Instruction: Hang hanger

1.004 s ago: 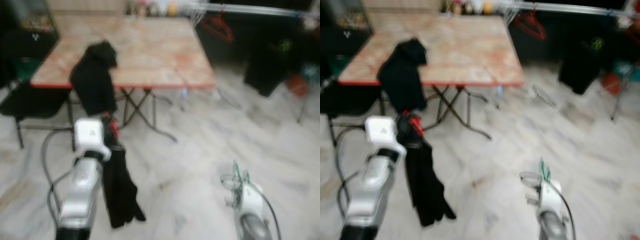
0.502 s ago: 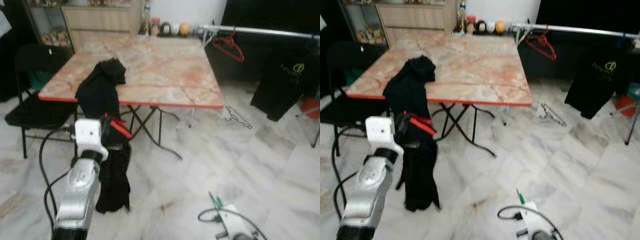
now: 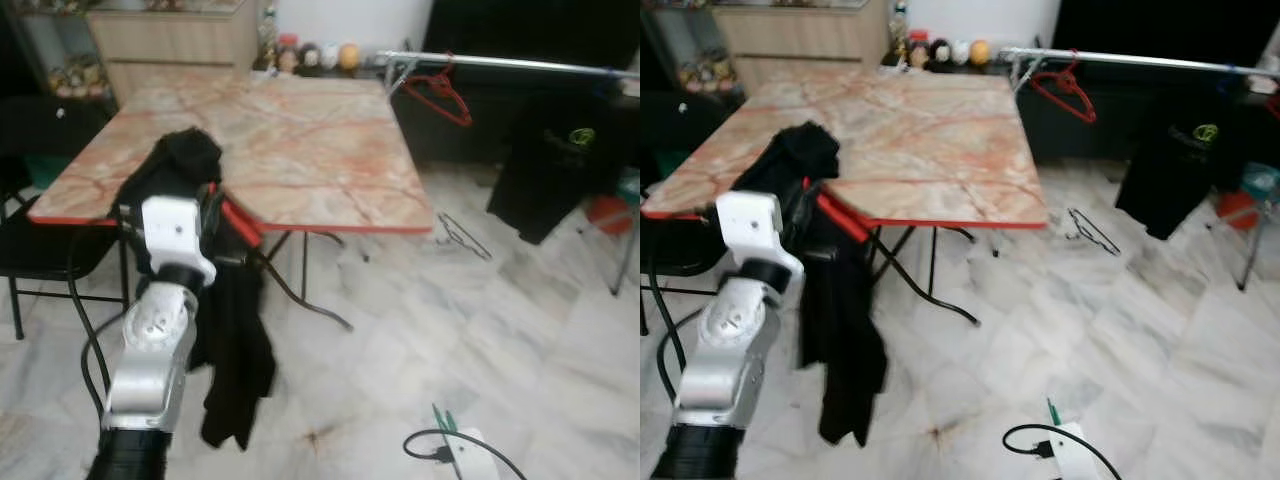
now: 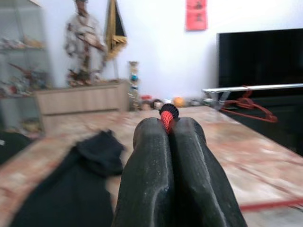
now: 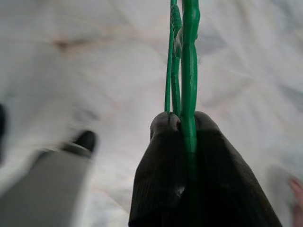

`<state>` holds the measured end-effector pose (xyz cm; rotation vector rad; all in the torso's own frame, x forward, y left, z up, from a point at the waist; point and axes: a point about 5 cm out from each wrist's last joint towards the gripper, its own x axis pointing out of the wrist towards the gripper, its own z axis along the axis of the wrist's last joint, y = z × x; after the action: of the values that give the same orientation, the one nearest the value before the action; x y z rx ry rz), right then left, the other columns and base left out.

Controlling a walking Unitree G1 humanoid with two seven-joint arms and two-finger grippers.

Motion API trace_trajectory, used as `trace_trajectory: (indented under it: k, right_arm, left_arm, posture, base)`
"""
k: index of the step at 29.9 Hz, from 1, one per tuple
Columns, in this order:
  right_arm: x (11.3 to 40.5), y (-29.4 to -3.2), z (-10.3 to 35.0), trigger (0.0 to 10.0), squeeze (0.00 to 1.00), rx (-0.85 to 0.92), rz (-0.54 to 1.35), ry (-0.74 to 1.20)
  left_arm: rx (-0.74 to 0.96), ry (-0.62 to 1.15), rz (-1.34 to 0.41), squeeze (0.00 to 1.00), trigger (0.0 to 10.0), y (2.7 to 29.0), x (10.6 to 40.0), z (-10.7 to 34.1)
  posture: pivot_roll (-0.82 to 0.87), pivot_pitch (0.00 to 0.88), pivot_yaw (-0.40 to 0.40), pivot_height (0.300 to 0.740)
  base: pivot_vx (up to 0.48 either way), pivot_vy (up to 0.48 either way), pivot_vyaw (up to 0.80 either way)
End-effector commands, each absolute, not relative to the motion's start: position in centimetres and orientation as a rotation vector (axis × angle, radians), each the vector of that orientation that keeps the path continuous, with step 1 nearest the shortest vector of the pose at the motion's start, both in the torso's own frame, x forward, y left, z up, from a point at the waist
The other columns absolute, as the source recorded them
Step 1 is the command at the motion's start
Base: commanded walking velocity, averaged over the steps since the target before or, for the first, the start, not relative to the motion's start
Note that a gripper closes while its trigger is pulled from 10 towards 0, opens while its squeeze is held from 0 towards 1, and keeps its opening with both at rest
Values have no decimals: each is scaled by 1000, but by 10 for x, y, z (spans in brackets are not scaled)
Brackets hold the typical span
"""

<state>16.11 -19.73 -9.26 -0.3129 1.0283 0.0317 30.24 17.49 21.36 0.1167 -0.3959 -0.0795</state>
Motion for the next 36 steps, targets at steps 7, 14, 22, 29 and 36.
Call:
trace_trajectory:
  k: [7, 14, 22, 29, 36]
  right_arm:
    - [157, -198, -94, 10000, 0, -295, 25, 1032]
    - [160, -196, -93, 10000, 0, -285, 21, 1017]
    - [161, -195, -93, 10000, 0, -279, 21, 1009]
    - [160, -194, -93, 10000, 0, -280, 34, 1012]
    - [159, -191, -94, 10000, 0, -273, 45, 1010]
  left_arm:
    - [145, -533, -122, 0, 10000, 166, 317, 270]
    - [158, -595, -112, 0, 10000, 168, 325, 297]
    - [202, -678, -56, 0, 10000, 187, 342, 337]
    - [236, -712, -26, 0, 10000, 195, 346, 354]
    - [281, -731, -1, 0, 10000, 206, 362, 384]
  posture:
    - [64, 0, -25, 736]
    - [68, 0, -17, 736]
    - [77, 0, -12, 736]
    - [81, 0, -11, 736]
    - [84, 0, 4, 736]
  base:
    - [344, 0, 0]
    - [344, 0, 0]
    - [349, 0, 0]
    - [358, 0, 0]
    - [363, 0, 0]
